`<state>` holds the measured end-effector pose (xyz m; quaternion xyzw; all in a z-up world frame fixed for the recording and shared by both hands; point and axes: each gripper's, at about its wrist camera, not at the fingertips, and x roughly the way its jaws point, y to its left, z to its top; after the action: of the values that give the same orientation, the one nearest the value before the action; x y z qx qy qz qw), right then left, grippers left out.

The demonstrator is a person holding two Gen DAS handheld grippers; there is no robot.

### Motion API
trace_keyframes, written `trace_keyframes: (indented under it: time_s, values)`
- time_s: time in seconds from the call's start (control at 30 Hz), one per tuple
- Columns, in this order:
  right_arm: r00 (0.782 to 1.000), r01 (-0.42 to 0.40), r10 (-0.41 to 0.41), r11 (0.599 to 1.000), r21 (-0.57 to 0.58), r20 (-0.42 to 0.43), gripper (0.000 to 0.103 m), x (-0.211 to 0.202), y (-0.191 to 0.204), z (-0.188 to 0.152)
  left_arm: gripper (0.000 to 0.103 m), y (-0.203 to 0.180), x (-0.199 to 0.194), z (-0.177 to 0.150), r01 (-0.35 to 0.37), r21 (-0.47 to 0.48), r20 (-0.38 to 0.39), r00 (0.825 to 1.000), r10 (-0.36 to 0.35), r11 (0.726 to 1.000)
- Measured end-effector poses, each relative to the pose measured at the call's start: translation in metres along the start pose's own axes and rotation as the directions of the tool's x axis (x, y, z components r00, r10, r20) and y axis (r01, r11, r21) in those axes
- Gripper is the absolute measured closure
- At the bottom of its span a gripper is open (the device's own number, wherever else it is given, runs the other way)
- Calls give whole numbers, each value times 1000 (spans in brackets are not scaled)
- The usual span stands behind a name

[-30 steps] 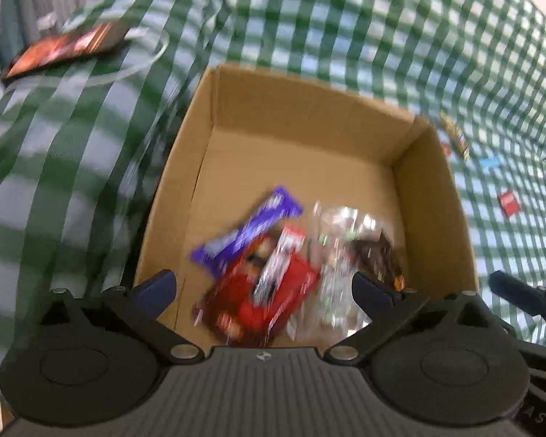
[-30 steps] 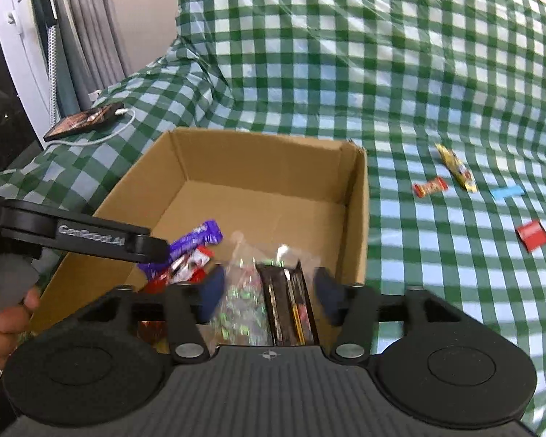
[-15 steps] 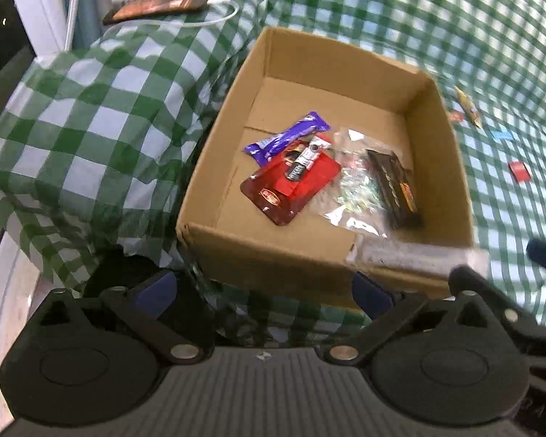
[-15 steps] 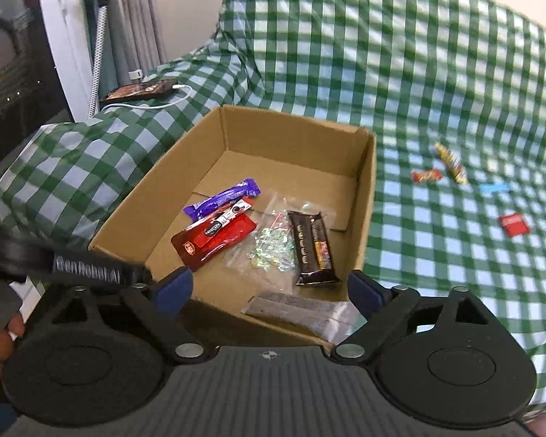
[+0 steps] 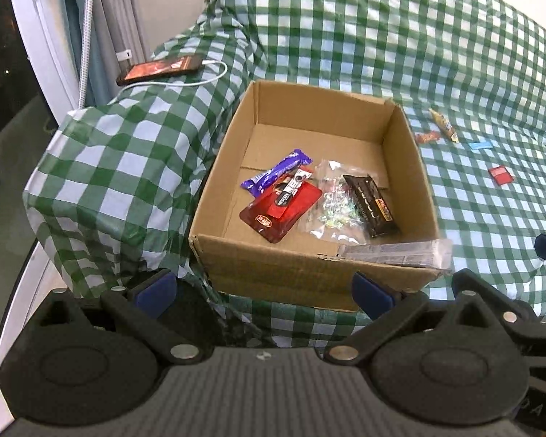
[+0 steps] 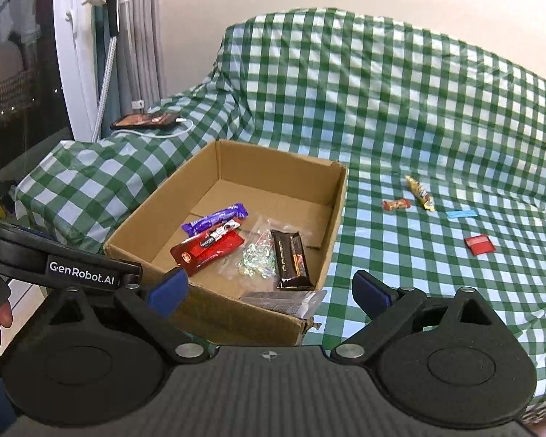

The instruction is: Organize snacks

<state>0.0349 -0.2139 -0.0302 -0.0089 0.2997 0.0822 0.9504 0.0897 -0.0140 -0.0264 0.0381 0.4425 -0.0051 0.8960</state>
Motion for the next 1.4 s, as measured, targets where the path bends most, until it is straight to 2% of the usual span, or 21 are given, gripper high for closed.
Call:
trace_keyframes:
  time_s: [0.47,1.4]
  values:
    - [999,0,1,1000,-16,38,6,-22,7,-4,0,6,-17,-10,-2,-9,28,1000,2,1000]
    - [1000,-13,13,1000,-24,11,6,-11,5,-7,0,6,-6,-9,-16,-6,5,1000,16,1000]
